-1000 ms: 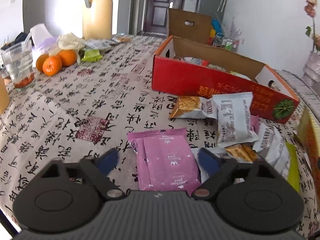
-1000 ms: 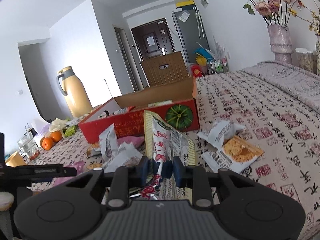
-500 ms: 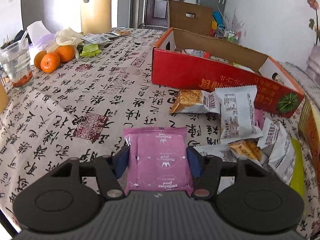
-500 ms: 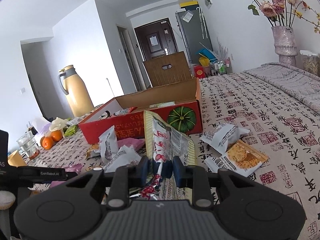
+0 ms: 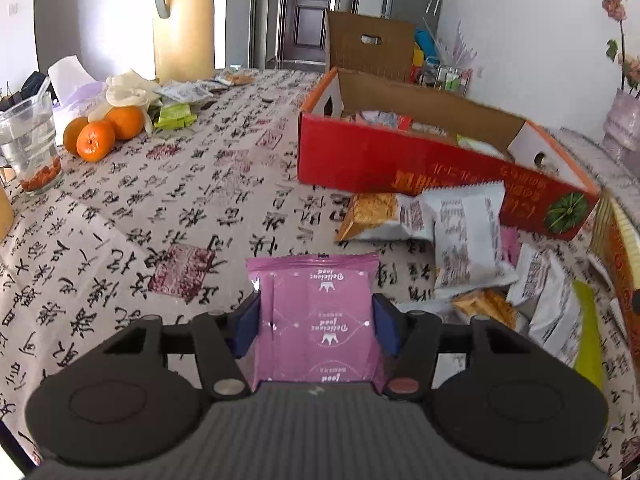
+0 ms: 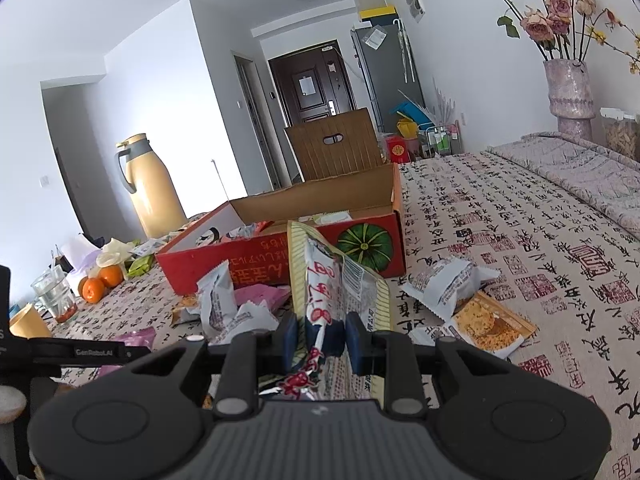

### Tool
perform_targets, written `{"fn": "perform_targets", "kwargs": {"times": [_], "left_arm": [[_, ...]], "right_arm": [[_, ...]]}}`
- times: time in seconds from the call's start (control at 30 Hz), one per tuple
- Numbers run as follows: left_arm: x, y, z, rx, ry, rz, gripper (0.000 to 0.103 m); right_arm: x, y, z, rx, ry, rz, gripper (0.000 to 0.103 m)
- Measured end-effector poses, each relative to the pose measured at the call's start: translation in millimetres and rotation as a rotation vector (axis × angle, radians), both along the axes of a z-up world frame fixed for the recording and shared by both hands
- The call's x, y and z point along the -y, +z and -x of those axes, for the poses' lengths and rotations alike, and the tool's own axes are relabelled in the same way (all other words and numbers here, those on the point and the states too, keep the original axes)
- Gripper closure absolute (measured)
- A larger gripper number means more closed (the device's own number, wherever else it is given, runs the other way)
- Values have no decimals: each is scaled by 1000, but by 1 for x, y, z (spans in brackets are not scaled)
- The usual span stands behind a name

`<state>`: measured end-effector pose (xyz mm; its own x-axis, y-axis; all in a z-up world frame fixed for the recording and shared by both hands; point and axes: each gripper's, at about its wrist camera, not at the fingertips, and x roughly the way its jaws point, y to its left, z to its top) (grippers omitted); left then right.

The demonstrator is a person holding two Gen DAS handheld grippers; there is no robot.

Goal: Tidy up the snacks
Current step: 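Carry both packets into the cardboard box and open both tools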

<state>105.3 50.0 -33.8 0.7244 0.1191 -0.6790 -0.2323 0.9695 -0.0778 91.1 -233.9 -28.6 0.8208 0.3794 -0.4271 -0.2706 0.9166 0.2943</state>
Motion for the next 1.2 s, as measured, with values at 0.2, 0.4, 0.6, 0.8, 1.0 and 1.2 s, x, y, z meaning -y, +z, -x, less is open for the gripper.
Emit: {"fn": "perform_targets", "kwargs": {"times": [0.2, 0.4, 0.6, 0.8, 1.0, 1.2], "left_arm": [[-2, 20, 2, 62, -10, 11, 44], [-1, 46, -4, 141, -33, 19, 44], [4, 75, -19, 218, -63, 24, 44], [12, 99, -48, 273, -98, 17, 44], [19, 113, -79, 298, -116, 7, 44], [19, 117, -111, 309, -122, 21, 44]], "right_arm": [[-4, 8, -4, 25, 0, 1, 78], [-9, 21, -12, 72, -1, -6, 78], [-13, 38, -30, 124, -10, -16, 78], [-20, 55, -58, 166, -19, -13, 78], [-28, 70, -94, 190, -24, -20, 78], [-40, 76, -132, 183, -22, -10, 78]]}}
